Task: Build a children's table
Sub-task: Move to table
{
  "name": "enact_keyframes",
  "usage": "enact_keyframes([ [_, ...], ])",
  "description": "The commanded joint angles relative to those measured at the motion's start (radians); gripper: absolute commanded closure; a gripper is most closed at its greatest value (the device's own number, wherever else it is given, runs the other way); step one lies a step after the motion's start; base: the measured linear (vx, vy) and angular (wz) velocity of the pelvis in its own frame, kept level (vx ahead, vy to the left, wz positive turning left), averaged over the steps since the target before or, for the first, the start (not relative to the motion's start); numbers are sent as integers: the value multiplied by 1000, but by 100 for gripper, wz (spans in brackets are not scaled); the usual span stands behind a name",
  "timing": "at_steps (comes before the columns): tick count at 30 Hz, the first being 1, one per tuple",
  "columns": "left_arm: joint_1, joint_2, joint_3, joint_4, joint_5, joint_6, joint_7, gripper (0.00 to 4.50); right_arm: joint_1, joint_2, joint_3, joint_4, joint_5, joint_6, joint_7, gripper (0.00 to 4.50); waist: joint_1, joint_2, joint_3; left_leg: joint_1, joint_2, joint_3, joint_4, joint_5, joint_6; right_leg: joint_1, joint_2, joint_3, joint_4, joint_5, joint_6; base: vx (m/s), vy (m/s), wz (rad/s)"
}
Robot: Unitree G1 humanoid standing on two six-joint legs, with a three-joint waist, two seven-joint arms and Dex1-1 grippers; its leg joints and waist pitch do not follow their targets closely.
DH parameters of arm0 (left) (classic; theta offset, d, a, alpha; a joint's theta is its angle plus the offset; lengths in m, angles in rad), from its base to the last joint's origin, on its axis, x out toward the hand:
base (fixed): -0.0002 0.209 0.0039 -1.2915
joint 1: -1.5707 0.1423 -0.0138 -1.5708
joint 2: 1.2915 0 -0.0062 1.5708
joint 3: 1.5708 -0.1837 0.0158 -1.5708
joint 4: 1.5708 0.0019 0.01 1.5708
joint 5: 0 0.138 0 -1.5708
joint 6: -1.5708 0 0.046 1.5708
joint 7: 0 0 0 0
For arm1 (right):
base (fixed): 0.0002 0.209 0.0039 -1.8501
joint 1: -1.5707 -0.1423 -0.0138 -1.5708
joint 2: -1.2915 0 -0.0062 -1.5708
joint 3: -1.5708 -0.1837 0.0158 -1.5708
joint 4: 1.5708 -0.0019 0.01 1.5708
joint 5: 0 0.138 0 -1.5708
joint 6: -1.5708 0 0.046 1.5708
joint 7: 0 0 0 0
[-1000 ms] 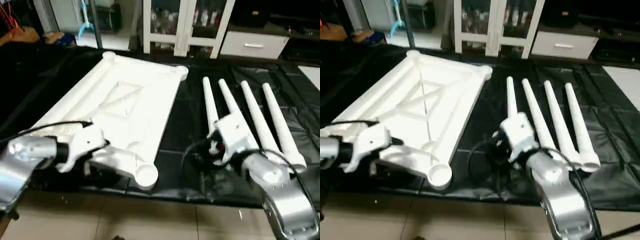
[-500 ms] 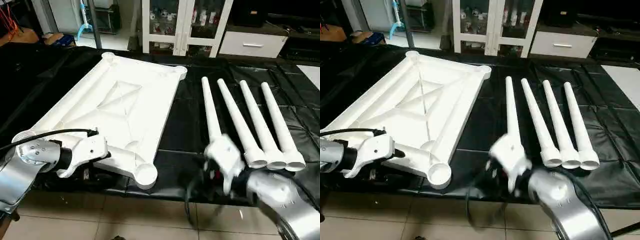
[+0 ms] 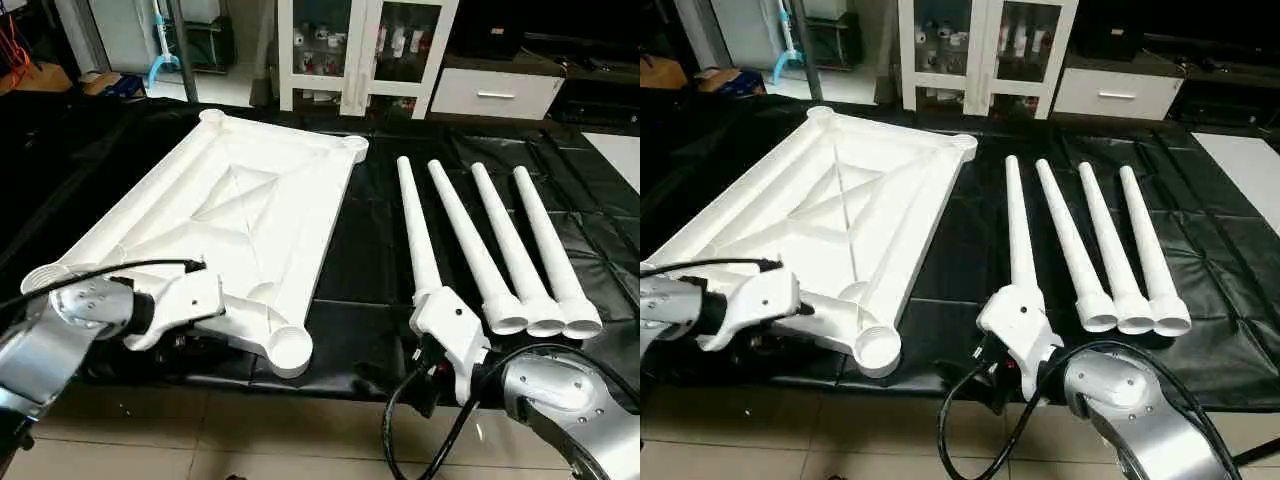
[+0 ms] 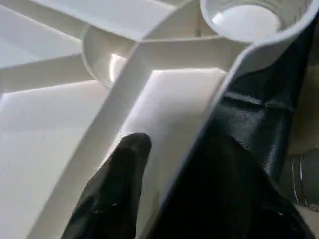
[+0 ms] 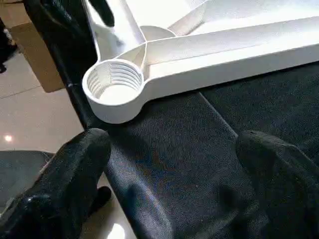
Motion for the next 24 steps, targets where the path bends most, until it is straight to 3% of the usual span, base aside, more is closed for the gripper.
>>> enact_keyframes([
  [1, -16, -1, -16, 4, 22, -11, -1, 264, 2, -13, 1, -25, 13, 7, 1, 0, 2, 14, -45, 23, 47, -19, -81, -216, -34, 15, -64, 37, -79, -35, -190, 0, 0, 0],
  [4, -16, -6, -33, 15, 42, -14, 2, 302, 4, -16, -4, -28, 23, 12, 6, 0, 2, 14, -45, 23, 47, -20, -81, -225, -35, 16, -65, 38, -80, -54, -190, 0, 0, 0],
  [8, -16, -8, -37, 18, 49, -12, 2, 309, 6, -19, -3, -28, 22, 12, 6, 0, 2, 14, -46, 24, 48, -20, -80, -221, -34, 15, -65, 38, -80, -48, -191, 0, 0, 0],
  [10, -19, -11, -42, 29, 71, -20, 15, 345, 4, -20, 2, -27, 18, 10, 2, 0, 1, 13, -46, 23, 48, -20, -80, -216, -33, 16, -64, 38, -79, -36, -192, 0, 0, 0],
  [13, -23, -14, -46, 35, 84, -23, 17, 347, 3, -22, 3, -26, 18, 8, -1, 0, 2, 13, -45, 24, 48, -20, -81, -227, -33, 15, -66, 38, -81, -52, -191, 0, 0, 0],
  [14, -23, -14, -46, 35, 84, -23, 17, 369, 3, -22, 3, -26, 18, 8, -1, 0, 2, 12, -45, 23, 48, -20, -81, -228, -35, 15, -66, 38, -80, -55, -192, 0, 0, 0],
  [16, -32, -10, -62, 48, 111, -33, 23, 375, 2, -24, 4, -24, 17, 6, -1, 0, -2, 13, -44, 17, 46, -23, -83, -229, -38, 21, -66, 37, -80, -62, -188, 0, 0, 0],
  [24, -48, -22, -76, 84, 168, -23, 58, 414, 1, -30, 14, -19, 16, -3, -13, 0, -8, 12, -43, 21, 45, -23, -83, -250, -41, 17, -65, 39, -85, -96, -183, 0, 0, 0],
])
